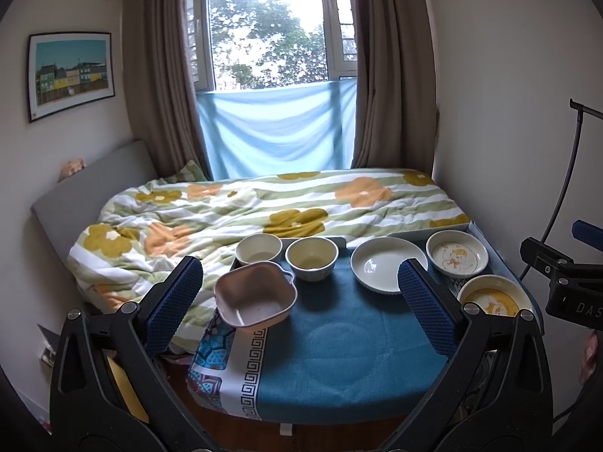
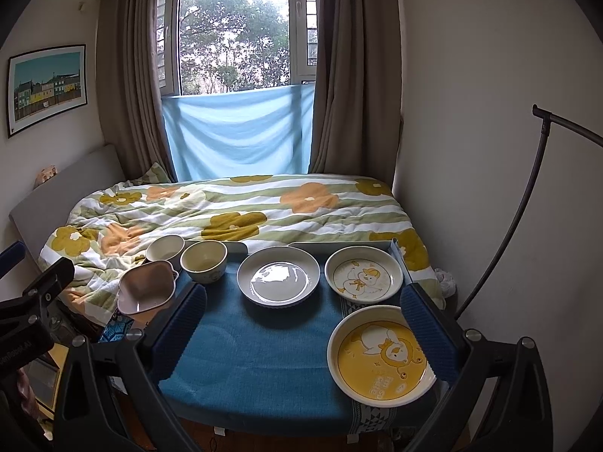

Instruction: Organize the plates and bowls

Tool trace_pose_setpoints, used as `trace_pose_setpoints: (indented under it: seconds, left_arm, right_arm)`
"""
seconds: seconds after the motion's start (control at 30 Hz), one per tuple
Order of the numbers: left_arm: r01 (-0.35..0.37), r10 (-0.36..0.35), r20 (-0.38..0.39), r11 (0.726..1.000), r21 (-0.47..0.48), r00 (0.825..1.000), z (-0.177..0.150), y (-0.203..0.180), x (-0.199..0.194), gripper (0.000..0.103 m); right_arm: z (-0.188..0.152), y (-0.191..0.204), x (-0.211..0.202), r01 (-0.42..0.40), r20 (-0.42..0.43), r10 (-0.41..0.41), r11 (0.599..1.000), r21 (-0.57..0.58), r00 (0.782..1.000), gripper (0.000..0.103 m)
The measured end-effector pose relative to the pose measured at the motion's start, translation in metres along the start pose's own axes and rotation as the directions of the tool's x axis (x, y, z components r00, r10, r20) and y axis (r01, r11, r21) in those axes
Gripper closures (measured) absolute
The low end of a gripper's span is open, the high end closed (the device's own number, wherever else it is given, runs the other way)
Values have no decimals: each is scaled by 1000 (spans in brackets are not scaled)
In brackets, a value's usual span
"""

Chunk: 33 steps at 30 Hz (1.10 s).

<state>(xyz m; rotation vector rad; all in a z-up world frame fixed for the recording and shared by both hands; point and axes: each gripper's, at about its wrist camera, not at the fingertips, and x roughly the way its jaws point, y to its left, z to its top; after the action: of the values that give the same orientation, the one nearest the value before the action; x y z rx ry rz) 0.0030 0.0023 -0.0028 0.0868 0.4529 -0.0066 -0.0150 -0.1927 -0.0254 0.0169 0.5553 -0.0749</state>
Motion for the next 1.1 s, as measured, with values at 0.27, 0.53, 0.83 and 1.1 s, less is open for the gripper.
trace_pose_setpoints:
  seconds: [0.27,0.53,0.83,1.1]
  left_arm:
    - [-4,4,3,1000,-4,1000,0,3,-2,1]
    - [-4,4,1,1000,-4,1000,1,3,0,1]
    - [-1,1,0,1000,-2,1000,1,3,-1,1]
    - [123,-117,-80,989,78,990,12,-20,18,1]
  right_arm:
    - [-1,2,0,-2,-3,2,1000,-4,1000,0]
    - [-1,3,0,-1,-3,1,1000,-4,1000,0]
    - [0,3,0,-2,-3,2,1000,-3,1000,0]
    - [-9,-2,-1,8,-59,-5,998,61,998,0]
